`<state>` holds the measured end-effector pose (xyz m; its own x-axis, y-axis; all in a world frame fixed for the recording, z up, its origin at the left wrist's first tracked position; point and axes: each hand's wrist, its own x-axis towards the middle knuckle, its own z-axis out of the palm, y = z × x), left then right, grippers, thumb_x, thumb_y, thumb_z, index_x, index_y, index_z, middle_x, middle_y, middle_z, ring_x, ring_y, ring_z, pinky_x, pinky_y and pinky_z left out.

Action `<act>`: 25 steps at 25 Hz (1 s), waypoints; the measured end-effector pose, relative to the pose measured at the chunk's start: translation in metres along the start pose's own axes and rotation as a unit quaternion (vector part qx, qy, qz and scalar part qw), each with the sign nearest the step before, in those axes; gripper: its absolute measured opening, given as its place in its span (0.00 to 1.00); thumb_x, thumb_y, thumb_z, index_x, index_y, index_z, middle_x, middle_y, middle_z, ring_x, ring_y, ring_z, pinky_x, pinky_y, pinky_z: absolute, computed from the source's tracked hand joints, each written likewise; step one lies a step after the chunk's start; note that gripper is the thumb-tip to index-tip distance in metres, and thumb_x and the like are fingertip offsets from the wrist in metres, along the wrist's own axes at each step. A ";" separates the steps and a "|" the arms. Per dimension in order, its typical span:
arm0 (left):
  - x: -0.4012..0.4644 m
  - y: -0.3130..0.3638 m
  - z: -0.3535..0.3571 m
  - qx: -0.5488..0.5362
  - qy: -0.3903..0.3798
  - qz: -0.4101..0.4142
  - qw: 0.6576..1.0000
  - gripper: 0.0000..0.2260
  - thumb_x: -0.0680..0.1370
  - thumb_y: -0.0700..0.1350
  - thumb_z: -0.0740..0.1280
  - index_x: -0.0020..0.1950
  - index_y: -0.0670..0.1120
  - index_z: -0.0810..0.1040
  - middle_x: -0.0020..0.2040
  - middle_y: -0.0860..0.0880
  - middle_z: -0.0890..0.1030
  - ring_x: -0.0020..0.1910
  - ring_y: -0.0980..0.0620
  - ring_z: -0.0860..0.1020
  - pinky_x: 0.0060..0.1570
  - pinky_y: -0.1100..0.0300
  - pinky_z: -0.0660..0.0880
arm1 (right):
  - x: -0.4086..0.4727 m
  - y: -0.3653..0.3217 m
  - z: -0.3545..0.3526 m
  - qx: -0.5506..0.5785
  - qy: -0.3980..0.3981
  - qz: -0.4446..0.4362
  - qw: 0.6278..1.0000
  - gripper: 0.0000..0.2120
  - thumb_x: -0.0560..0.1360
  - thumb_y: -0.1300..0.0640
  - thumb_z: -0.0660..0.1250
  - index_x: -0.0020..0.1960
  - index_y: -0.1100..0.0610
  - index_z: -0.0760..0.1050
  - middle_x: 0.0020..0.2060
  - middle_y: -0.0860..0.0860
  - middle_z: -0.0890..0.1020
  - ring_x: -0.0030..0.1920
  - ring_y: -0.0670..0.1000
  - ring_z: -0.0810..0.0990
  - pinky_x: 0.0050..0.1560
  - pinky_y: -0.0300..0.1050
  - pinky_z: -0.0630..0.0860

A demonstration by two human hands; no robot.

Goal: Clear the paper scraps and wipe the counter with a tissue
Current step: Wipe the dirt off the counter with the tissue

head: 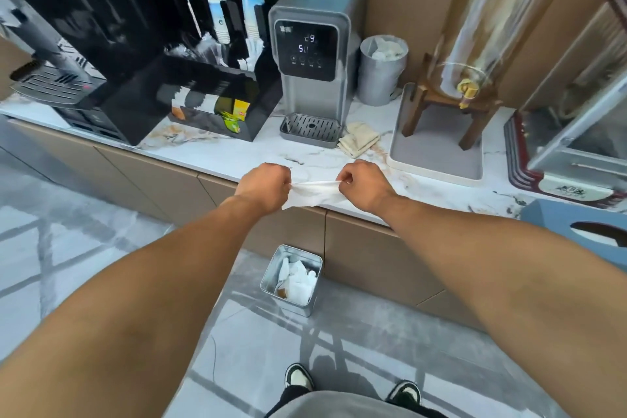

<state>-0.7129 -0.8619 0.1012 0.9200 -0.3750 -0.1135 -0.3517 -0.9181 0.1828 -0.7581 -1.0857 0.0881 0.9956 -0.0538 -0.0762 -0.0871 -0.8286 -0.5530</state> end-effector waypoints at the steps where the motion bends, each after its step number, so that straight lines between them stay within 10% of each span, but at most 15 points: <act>1: 0.001 -0.016 -0.002 -0.004 0.000 -0.001 1.000 0.07 0.79 0.45 0.63 0.52 0.48 0.81 0.53 0.45 0.82 0.52 0.41 0.79 0.47 0.53 0.75 | 0.006 -0.012 0.008 0.000 -0.002 -0.003 1.000 0.08 0.74 0.60 0.65 0.49 0.56 0.82 0.50 0.52 0.78 0.51 0.51 0.76 0.51 0.38 0.69; 25: 0.173 -0.096 0.018 -0.020 -0.001 -0.089 0.996 0.09 0.79 0.41 0.63 0.55 0.44 0.82 0.56 0.42 0.78 0.52 0.39 0.78 0.47 0.50 0.76 | 0.194 -0.004 0.086 0.111 -0.006 0.033 0.993 0.10 0.75 0.63 0.63 0.52 0.51 0.78 0.46 0.51 0.77 0.46 0.53 0.76 0.43 0.42 0.70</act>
<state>-0.5231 -0.8405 0.0466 0.9666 -0.2079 -0.1502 -0.1764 -0.9640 0.1988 -0.5673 -1.0451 0.0038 0.9872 -0.0959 -0.1277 -0.1586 -0.6807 -0.7152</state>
